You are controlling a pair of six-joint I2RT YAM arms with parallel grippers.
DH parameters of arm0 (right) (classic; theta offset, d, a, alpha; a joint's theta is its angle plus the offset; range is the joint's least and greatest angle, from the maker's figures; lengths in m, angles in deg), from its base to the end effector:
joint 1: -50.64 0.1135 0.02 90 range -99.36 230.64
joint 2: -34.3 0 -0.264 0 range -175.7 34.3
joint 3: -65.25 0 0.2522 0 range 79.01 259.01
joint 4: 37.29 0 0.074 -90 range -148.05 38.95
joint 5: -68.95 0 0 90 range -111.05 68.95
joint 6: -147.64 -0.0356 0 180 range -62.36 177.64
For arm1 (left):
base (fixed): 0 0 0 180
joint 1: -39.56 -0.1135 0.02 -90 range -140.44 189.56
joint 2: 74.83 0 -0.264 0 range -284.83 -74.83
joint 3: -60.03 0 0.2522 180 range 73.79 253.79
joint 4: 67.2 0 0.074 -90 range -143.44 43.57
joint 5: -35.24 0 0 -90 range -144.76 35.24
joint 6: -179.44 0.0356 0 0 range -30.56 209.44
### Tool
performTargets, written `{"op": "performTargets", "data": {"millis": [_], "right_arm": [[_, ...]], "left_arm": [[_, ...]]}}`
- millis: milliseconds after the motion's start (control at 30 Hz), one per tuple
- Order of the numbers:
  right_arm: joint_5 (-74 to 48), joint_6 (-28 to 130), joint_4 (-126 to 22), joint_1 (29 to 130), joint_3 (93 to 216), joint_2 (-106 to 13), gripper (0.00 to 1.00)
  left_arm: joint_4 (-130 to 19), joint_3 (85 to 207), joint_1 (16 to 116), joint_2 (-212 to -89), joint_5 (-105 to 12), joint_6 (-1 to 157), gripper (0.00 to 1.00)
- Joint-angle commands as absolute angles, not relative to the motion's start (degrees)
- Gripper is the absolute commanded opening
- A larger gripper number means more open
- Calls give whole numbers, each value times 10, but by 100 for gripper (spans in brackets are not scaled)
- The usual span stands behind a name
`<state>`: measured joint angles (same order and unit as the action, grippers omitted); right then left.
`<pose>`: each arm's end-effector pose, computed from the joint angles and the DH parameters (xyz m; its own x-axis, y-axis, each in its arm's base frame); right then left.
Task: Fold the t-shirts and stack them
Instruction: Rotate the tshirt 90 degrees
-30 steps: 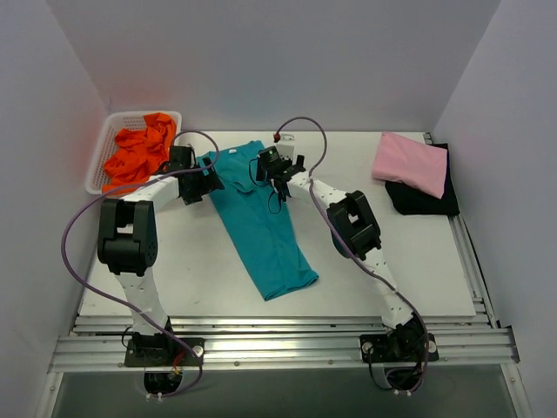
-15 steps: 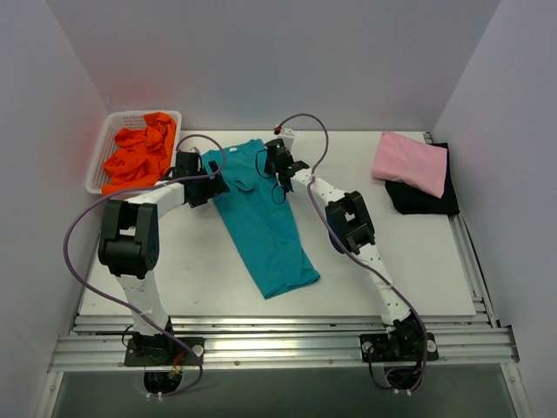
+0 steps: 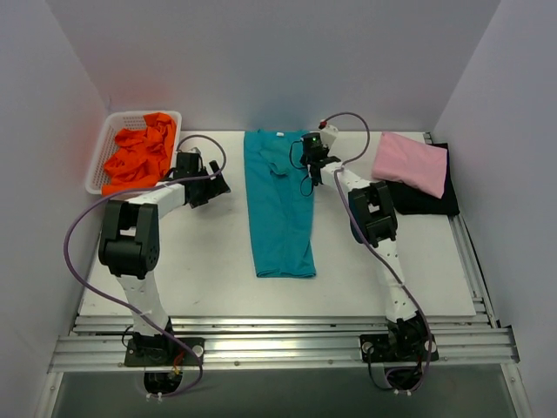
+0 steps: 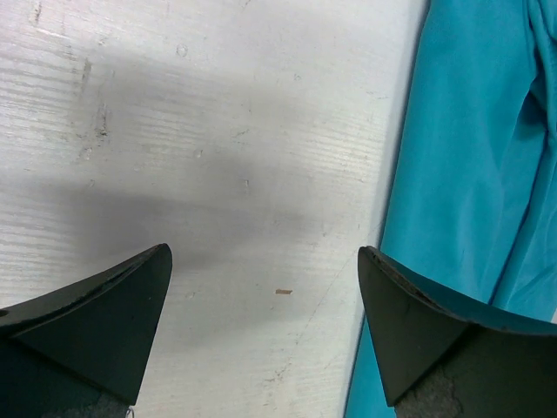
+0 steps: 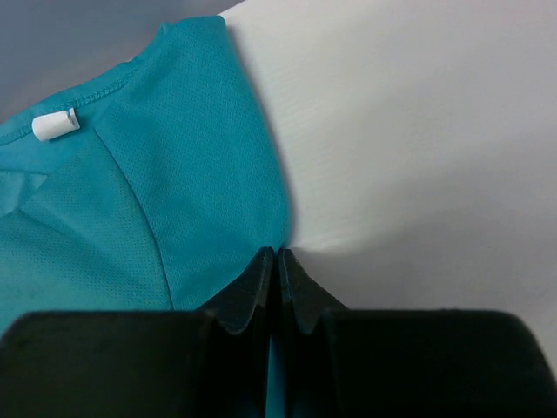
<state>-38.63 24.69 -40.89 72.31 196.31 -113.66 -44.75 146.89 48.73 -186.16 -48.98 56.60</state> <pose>0.5487 0.2065 0.1424 -0.3216 0.4302 -0.8435 0.1023 0.9014 0.4207 0.4144 -0.0705 0.1750 -0.7286 -0.4289 -0.5340 -0.2008 0.8791 -0.4322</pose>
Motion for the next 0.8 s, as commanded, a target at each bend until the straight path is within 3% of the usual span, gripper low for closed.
{"op": "performTargets", "data": {"millis": [0,33,67,133,333,467,567,767], "right_arm": [[-384,254,-484,722,1948,-1147,2],[-366,265,-484,722,1954,-1155,17],[-360,270,-483,723,1963,-1156,61],[-351,278,-475,724,1961,-1152,97],[-349,302,-453,731,1951,-1106,100],[-447,300,-459,746,1910,-1038,100],[-506,280,-470,763,1831,-956,100],[-587,157,-496,801,1532,-730,100]], "left_arm": [[-475,1480,497,-1850,-492,567,97],[-476,1480,497,-1849,-493,568,97],[-476,1480,498,-1848,-495,569,97],[-476,1478,498,-1843,-499,574,97],[-491,1464,504,-1812,-512,575,98],[-463,1467,526,-1779,-541,584,98],[-439,1452,556,-1741,-593,582,98],[-441,1350,642,-1639,-668,534,98]]}}
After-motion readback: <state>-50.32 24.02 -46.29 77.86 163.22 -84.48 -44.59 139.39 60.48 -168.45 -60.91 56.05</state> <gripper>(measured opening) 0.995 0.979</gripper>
